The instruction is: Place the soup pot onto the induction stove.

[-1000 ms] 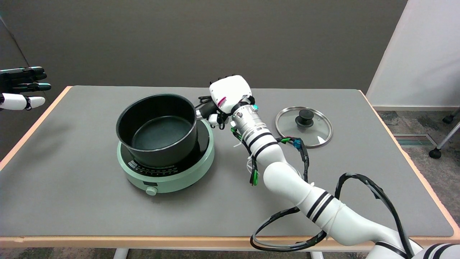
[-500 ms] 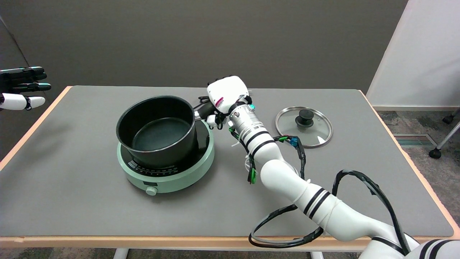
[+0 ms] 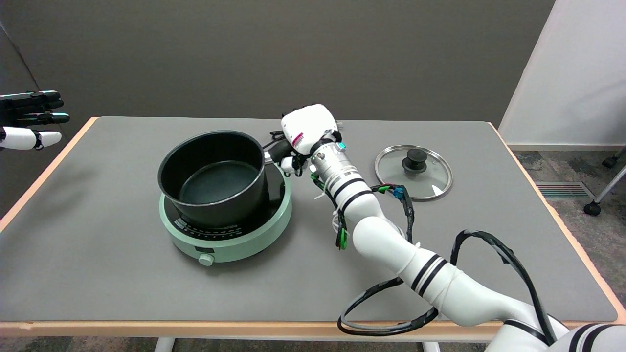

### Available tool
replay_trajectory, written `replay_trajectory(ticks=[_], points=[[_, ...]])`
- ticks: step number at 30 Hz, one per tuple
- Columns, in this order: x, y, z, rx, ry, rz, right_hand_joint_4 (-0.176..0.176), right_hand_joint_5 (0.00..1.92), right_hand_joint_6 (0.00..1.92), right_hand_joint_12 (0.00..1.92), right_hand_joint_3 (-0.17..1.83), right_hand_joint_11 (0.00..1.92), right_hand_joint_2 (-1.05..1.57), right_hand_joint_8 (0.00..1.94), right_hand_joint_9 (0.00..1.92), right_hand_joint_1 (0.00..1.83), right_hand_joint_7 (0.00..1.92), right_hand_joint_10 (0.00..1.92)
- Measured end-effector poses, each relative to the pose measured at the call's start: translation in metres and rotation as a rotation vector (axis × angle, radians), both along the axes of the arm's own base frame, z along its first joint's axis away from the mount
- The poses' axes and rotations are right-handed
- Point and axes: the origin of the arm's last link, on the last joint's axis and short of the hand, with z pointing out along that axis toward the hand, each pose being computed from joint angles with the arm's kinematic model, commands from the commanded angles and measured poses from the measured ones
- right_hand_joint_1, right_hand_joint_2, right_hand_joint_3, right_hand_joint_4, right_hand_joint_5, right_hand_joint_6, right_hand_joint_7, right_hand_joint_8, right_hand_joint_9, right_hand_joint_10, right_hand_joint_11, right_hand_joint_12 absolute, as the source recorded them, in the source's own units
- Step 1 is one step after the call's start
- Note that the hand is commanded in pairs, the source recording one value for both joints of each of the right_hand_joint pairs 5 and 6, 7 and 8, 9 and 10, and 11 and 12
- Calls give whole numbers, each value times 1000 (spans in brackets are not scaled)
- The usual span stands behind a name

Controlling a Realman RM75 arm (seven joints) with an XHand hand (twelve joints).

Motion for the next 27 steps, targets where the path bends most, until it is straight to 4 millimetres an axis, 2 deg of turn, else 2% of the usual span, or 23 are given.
replay_trajectory(ticks=[4, 8, 11, 15, 18, 20, 27], points=[[0, 0, 0, -2, 2, 0, -15, 1840, 1840, 1840, 838, 1840, 618, 1840, 1840, 857, 1840, 1840], [-1, 0, 1, -4, 4, 0, -72, 1614, 1614, 1614, 800, 1614, 488, 1614, 1614, 863, 1614, 1614], [-1, 0, 1, -5, 5, 0, -90, 1538, 1538, 1538, 772, 1538, 450, 1538, 1538, 859, 1538, 1538], [-1, 0, 2, -7, 6, 1, -100, 1487, 1487, 1487, 716, 1487, 420, 1487, 1487, 859, 1487, 1487], [-1, 0, 2, -7, 8, 0, -91, 1490, 1490, 1490, 679, 1490, 456, 1490, 1490, 836, 1490, 1490], [-1, 0, 2, -7, 8, 1, -112, 1499, 1499, 1499, 677, 1499, 456, 1499, 1499, 843, 1499, 1499], [-2, 1, 3, -8, 7, 1, -117, 1460, 1460, 1460, 672, 1460, 505, 1460, 1460, 820, 1460, 1460]])
